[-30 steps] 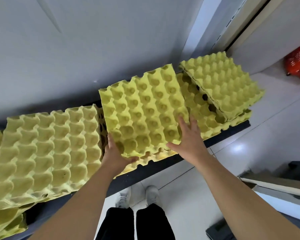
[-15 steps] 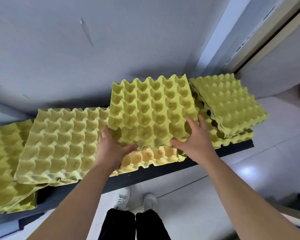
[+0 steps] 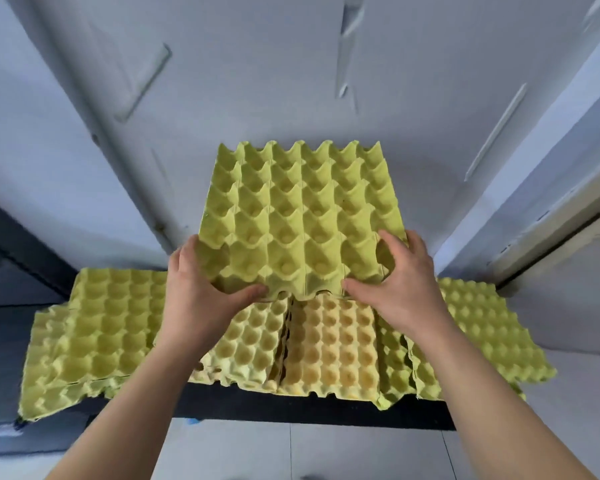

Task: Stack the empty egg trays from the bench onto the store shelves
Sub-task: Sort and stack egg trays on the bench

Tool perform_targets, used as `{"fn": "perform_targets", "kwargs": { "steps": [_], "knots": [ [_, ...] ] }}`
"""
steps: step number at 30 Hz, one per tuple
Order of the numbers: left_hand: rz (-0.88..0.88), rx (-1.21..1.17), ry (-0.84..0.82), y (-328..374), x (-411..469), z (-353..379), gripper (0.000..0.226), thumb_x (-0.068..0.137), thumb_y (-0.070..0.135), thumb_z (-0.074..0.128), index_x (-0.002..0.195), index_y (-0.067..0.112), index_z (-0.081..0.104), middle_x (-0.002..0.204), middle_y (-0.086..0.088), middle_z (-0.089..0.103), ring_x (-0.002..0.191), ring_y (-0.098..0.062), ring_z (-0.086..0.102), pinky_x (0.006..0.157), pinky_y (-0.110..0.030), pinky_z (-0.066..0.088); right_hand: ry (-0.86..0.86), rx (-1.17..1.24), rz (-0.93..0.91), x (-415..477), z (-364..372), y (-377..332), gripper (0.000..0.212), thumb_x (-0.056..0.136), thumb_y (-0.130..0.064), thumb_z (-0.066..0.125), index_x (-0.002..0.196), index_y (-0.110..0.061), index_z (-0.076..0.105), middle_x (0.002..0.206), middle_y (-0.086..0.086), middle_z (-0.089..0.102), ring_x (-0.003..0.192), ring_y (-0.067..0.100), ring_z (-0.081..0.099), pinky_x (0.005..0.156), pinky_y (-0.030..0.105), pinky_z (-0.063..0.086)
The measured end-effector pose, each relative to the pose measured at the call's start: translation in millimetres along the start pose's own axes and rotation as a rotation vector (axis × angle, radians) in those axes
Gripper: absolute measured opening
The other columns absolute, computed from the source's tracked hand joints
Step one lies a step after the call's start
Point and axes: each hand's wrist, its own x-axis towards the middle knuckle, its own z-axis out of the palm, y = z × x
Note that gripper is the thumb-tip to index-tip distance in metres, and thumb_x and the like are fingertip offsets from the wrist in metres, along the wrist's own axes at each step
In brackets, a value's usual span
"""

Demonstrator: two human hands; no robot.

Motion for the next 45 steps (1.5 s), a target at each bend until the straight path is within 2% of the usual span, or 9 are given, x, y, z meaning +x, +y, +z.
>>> {"fn": "perform_targets", "kwargs": {
  "steps": [10,17,23,25,30,34,37,40,45],
  "knots": [
    [0.08,-0.049,0.361,6.8,-29.8,-190.2,0.104,0.055,0.043,0.089,0.141,0.029,0.032,0.128,0.011,0.033,0.119,-0.009,0.039,0.098,-0.029,0.035,0.018,0.045,-0.355,-32.6,-2.3,-185.3,0.098,0.061,-0.051,0.079,0.143,-0.023,0.034,0.144,0.001,0.028,0.135,0.023,0.029,0.108,0.035,0.03],
    [0.137,-0.067,0.532,-24.7,-59.6,-337.6,0.093,0.056,0.037,0.089,0.131,0.039,0.033,0.122,0.016,0.029,0.112,-0.003,0.036,0.092,-0.025,0.031,0.006,0.093,-0.532,-87.0,33.0,-321.5,0.099,0.059,-0.052,0.079,0.143,-0.022,0.035,0.142,0.002,0.032,0.133,0.023,0.033,0.105,0.033,0.031],
    [0.128,-0.03,0.625,-56.5,-67.8,-452.9,0.113,0.058,0.045,0.087,0.149,0.024,0.022,0.14,0.008,0.03,0.126,-0.008,0.034,0.099,-0.024,0.03,-0.016,0.14,-0.645,-119.9,69.6,-429.2,0.1,0.057,-0.054,0.08,0.142,-0.02,0.038,0.141,0.004,0.035,0.131,0.023,0.036,0.108,0.037,0.033],
    [0.113,-0.021,0.648,-65.7,-65.1,-483.9,0.116,0.058,0.046,0.087,0.15,0.023,0.021,0.142,0.006,0.03,0.13,-0.012,0.034,0.1,-0.024,0.03,-0.023,0.162,-0.677,-123.7,83.1,-460.4,0.102,0.055,-0.057,0.079,0.141,-0.019,0.039,0.139,0.004,0.039,0.129,0.021,0.04,0.107,0.036,0.036],
    [0.106,-0.012,0.687,-85.7,-46.9,-551.5,0.108,0.06,0.041,0.088,0.147,0.023,0.027,0.123,0.014,0.028,0.111,-0.003,0.033,0.093,-0.023,0.029,-0.053,0.165,-0.713,-121.4,118.3,-534.2,0.108,0.046,-0.072,0.073,0.138,-0.023,0.045,0.133,0.002,0.046,0.123,0.024,0.045,0.103,0.042,0.041],
    [0.086,0.002,0.705,-109.7,-21.3,-603.7,0.109,0.057,0.044,0.089,0.146,0.023,0.029,0.125,0.01,0.031,0.121,-0.013,0.04,0.098,-0.026,0.032,-0.044,0.194,-0.755,-114.8,145.8,-588.4,0.117,0.035,-0.081,0.064,0.136,-0.024,0.046,0.13,0.003,0.049,0.121,0.023,0.048,0.1,0.043,0.044],
    [0.033,-0.004,0.682,-131.0,0.4,-638.6,0.12,0.047,0.059,0.087,0.145,0.021,0.031,0.137,0.003,0.038,0.122,-0.018,0.047,0.106,-0.036,0.038,-0.036,0.193,-0.765,-111.7,164.1,-622.9,0.117,0.034,-0.083,0.063,0.134,-0.024,0.048,0.131,0.006,0.046,0.12,0.025,0.049,0.099,0.044,0.045],
    [0.008,-0.03,0.659,-149.8,18.0,-668.6,0.135,0.027,0.078,0.08,0.142,0.022,0.036,0.132,0.001,0.051,0.115,-0.018,0.056,0.103,-0.043,0.044,-0.026,0.162,-0.769,-109.3,182.8,-653.3,0.108,0.04,-0.081,0.068,0.131,-0.025,0.05,0.129,0.006,0.043,0.117,0.026,0.05,0.097,0.043,0.046],
    [0.038,-0.152,0.602,-175.4,40.3,-704.1,0.129,0.034,0.062,0.086,0.144,0.017,0.036,0.118,0.003,0.06,0.102,-0.01,0.061,0.094,-0.029,0.047,0.078,0.09,-0.781,-119.2,202.8,-686.0,0.103,0.044,-0.08,0.063,0.129,-0.025,0.051,0.121,0.005,0.038,0.119,0.025,0.044,0.099,0.038,0.043]
  ]
}}
